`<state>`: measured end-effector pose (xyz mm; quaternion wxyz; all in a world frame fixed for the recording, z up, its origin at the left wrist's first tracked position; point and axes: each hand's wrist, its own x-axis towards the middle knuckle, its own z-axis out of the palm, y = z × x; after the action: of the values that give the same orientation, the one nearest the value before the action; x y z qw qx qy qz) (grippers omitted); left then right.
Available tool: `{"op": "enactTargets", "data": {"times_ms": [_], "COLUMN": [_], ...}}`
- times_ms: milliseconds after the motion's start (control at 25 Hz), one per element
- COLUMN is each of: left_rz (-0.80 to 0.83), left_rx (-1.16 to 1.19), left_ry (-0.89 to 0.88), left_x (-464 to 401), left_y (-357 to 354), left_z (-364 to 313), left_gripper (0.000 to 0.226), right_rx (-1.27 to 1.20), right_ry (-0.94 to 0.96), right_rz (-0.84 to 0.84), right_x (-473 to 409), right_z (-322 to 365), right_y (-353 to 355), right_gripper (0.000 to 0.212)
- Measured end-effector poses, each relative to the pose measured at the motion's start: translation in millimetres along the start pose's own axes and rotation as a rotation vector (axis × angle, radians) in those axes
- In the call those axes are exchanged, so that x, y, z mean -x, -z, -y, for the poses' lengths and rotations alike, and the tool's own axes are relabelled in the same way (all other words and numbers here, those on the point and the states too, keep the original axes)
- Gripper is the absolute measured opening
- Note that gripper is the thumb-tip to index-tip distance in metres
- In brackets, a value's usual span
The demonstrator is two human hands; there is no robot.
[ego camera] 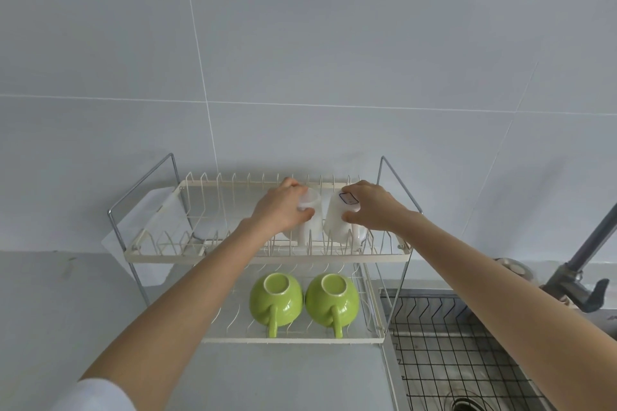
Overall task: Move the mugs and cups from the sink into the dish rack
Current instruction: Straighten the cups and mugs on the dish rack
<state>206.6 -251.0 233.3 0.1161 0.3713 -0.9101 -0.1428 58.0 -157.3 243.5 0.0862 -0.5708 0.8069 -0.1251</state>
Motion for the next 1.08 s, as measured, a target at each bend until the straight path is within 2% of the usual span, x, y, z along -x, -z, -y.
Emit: {"op": "enactTargets", "data": {"times_ms": [520,840,1080], "left_rz": [0.020,0.097,0.132], "left_rx": [-0.049,-0.102,-0.166], "left_ry": [-0.025,-0.034,-0.047], "left_x": [4.7,8.5,11.2], "left_y": [1.9,10.6,39.5], "left_z": [-5.1,-10.6,-15.6], "left_gripper": [0.053,0.058,0.058], "right_rx": [-0.002,0.064,0.187], "right_ry": [0.023,0.039,0.035], "right_rz": [-0.020,0.144,0.179], "right_x": [10.5,14.9,14.5], "right_z": [-0.7,2.0,10.3], "right_y": [-0.5,5.5,29.2], "right_gripper": [0.054,0.059,0.064]}}
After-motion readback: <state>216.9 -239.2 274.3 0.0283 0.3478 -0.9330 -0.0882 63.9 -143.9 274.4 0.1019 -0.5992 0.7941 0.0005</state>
